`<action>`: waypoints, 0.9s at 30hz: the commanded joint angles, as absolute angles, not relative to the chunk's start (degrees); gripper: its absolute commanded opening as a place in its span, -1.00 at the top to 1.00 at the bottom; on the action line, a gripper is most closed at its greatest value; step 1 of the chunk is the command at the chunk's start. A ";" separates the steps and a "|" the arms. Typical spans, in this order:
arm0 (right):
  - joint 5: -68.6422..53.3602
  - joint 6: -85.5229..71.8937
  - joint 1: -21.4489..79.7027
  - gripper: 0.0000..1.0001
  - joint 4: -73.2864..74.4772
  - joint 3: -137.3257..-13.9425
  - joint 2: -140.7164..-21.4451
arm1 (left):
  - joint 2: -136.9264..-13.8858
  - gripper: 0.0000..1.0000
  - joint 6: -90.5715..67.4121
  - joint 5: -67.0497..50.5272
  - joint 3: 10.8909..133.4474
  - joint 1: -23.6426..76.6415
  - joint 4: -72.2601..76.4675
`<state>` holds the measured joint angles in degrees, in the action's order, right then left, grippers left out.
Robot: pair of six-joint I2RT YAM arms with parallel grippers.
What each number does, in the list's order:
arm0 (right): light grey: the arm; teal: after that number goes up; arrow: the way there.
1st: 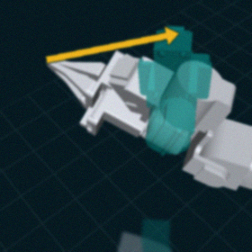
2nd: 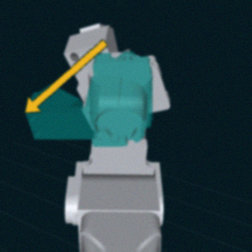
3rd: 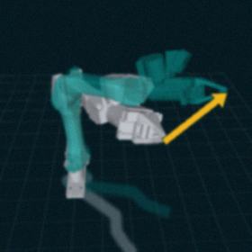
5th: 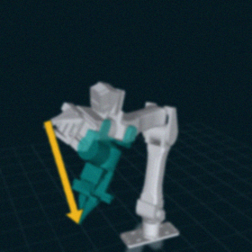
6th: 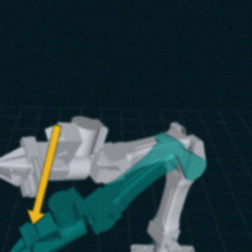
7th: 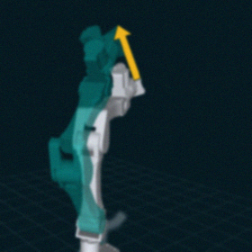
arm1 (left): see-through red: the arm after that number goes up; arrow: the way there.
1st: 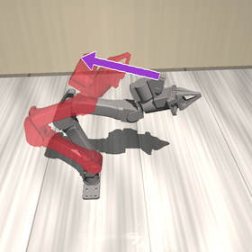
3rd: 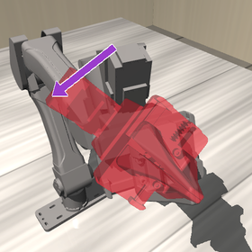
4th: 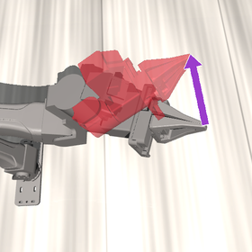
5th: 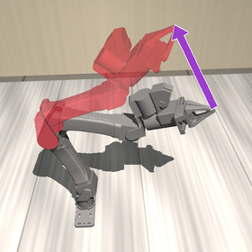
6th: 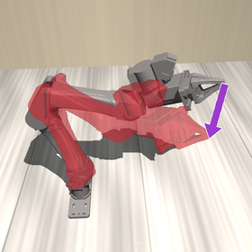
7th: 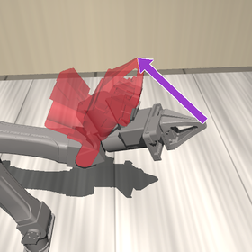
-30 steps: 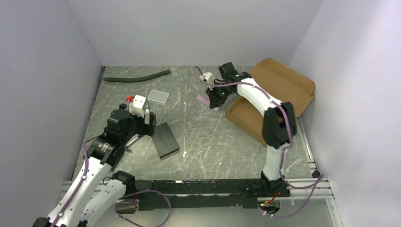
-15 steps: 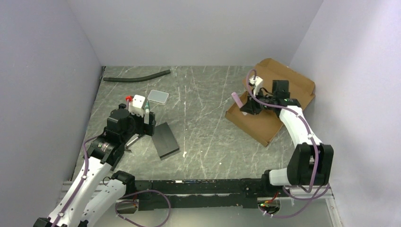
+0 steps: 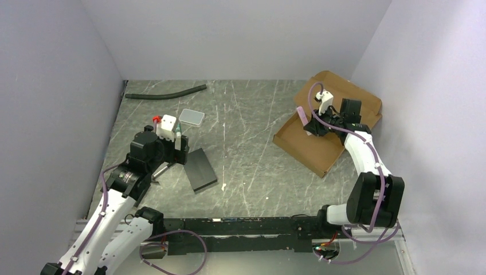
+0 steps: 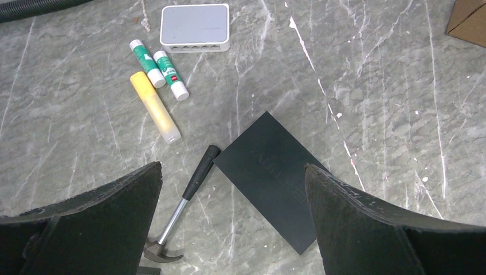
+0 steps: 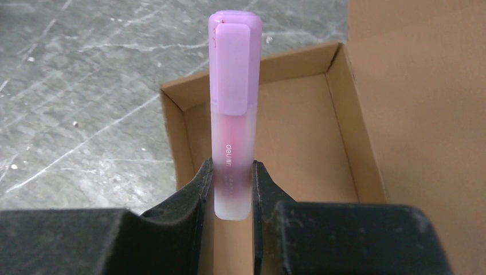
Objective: Fold the paper box
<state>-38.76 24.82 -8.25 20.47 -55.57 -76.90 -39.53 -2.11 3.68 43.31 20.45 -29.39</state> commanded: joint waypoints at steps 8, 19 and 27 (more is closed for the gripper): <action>-30.70 29.45 -9.05 0.89 21.14 -57.46 -82.44 | -39.81 -0.99 -0.70 2.38 43.42 20.21 -27.19; -29.02 29.61 -9.14 0.24 22.15 -58.45 -84.40 | -39.49 -0.99 -0.70 2.46 43.42 20.21 -27.21; -29.52 29.69 -9.14 -0.14 22.49 -58.54 -84.71 | -39.42 -0.99 -0.70 2.46 43.34 20.21 -27.20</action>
